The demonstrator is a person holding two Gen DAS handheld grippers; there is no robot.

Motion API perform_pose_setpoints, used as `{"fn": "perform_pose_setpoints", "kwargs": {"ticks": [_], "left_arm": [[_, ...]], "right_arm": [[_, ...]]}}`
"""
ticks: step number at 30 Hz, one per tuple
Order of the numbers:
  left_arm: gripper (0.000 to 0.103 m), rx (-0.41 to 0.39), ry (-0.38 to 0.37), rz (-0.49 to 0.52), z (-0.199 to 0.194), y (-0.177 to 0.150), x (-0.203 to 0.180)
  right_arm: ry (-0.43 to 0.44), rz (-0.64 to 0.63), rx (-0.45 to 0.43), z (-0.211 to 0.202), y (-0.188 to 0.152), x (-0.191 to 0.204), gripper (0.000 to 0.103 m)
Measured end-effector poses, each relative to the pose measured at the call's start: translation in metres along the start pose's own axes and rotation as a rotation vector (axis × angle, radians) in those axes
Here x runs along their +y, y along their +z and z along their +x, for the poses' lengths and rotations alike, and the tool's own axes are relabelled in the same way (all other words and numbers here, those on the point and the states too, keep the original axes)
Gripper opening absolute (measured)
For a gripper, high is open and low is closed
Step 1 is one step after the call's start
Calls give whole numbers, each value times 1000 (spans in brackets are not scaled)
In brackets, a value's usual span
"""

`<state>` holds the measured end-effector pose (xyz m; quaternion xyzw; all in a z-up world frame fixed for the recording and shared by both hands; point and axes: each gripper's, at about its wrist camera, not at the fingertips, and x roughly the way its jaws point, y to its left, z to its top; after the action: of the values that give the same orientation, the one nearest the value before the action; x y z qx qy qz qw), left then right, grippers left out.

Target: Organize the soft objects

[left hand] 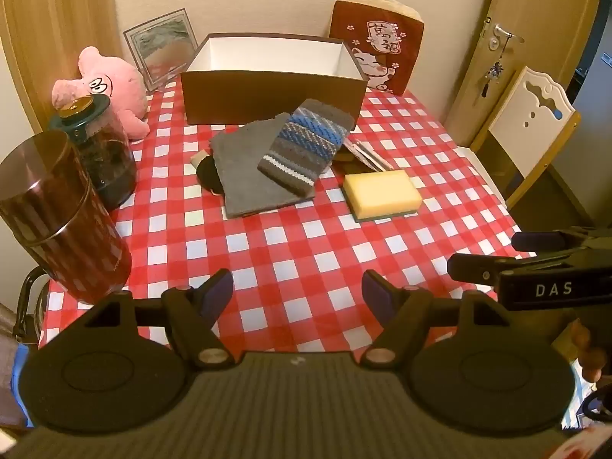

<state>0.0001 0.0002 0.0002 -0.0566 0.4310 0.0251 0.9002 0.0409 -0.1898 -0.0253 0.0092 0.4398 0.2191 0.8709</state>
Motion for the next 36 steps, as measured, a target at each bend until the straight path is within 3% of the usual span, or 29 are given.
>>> {"fn": "perform_pose_setpoints", "kwargs": {"ticks": [36], "left_arm": [[73,0,0,-3,0,0,1]], "right_arm": [[-9,-13,-3,4,5,5,103]]}}
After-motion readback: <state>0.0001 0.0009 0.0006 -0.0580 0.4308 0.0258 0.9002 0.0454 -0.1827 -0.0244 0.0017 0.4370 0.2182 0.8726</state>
